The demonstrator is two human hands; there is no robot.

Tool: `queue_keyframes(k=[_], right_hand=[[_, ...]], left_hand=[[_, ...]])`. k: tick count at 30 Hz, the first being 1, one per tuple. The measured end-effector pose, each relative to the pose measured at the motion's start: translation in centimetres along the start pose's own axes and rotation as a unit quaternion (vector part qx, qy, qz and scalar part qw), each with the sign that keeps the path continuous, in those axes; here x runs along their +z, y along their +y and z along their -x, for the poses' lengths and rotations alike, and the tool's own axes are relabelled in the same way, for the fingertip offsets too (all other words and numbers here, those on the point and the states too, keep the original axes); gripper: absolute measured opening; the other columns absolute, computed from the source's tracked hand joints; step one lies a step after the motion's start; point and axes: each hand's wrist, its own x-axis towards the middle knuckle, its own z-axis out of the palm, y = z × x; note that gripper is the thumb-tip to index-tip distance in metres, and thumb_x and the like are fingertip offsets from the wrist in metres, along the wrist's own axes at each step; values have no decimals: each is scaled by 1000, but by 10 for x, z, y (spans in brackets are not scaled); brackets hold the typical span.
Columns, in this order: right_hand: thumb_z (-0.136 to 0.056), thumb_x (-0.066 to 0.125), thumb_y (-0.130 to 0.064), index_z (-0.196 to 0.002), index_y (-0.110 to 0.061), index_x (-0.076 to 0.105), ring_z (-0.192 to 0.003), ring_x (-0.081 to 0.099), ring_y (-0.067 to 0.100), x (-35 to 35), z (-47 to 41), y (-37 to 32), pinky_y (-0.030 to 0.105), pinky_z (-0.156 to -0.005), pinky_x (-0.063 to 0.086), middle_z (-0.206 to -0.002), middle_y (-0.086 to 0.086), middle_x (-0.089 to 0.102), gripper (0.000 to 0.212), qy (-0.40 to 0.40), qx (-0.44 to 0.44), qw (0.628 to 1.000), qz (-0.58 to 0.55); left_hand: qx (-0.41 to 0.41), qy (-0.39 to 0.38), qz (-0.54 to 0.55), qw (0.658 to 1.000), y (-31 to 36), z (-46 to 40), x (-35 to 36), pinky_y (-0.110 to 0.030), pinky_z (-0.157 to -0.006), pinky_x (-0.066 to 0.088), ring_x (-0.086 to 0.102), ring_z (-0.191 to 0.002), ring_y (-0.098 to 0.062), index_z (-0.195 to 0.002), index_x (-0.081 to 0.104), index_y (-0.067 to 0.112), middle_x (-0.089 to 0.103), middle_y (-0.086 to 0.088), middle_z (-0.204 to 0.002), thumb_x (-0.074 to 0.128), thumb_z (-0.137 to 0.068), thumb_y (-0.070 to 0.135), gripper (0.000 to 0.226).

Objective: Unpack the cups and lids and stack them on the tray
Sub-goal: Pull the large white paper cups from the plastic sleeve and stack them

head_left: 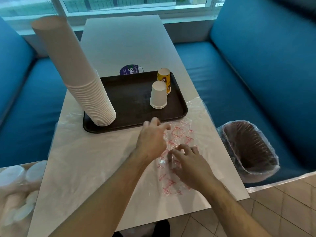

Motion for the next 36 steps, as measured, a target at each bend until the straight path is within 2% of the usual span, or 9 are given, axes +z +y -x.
queue_keyframes(k=[4,7,10,13,19,25,29,32,36], right_hand=[[-98,54,-44,-147,-39,36,-138,31,27,-3,1,-3,39,-104,44,-159,-3,27,52,1,9,1000,20],[-96,55,-50,-150,-38,32,-135,33,30,-5,5,-7,42,-102,46,-157,-1,27,60,-11,21,999,25],[-91,59,-57,-149,-41,31,-136,32,32,-4,6,-9,45,-102,47,-158,-1,25,66,-22,31,999,22],[-86,64,-60,-146,-42,31,-136,32,33,-4,5,-10,46,-97,51,-157,-2,24,70,-27,37,999,22],[-70,78,-61,-144,-50,19,-128,27,34,0,9,-17,51,-84,55,-148,3,17,95,-66,40,997,30],[-69,84,-51,-144,-51,15,-129,25,35,2,9,-23,51,-83,57,-144,3,15,102,-84,53,994,40],[-69,86,-46,-142,-51,18,-131,24,36,1,9,-24,53,-84,56,-146,3,13,100,-89,64,993,43],[-70,86,-46,-140,-53,21,-131,25,36,3,7,-25,53,-87,54,-147,3,15,96,-85,69,993,36],[-70,84,-53,-147,-50,18,-134,27,36,4,8,-24,49,-94,49,-151,5,16,102,-82,66,993,57]], left_hand=[[116,-160,-115,973,18,-34,0,-44,-105,45,34,-131,-23,-143,46,41,38,5,-151,72,-88,15,66],[108,-265,-165,944,18,-49,5,-48,-113,39,17,-147,-27,-152,32,46,15,8,-165,81,-81,18,91],[92,-323,-211,918,17,-57,6,-54,-116,35,-1,-154,-30,-155,15,50,-4,7,-168,91,-70,20,118],[95,-326,-243,909,17,-58,10,-56,-117,33,-7,-154,-30,-156,5,51,-11,7,-168,94,-65,23,130],[104,-304,-262,910,15,-59,17,-57,-116,31,-7,-154,-32,-155,1,53,-13,8,-168,96,-61,28,136],[95,-326,-300,892,25,-65,22,-66,-107,42,-11,-152,-44,-152,-16,52,-23,7,-166,97,-58,33,148],[108,-354,-293,881,36,-72,7,-63,-112,32,-8,-152,-43,-156,-7,49,-14,6,-168,86,-75,12,128],[125,-316,-293,894,47,-77,4,-61,-109,40,6,-153,-39,-159,8,40,5,4,-168,77,-82,5,109],[124,-328,-301,887,43,-74,11,-61,-111,39,3,-153,-40,-160,-1,37,-6,7,-168,86,-75,13,124]])
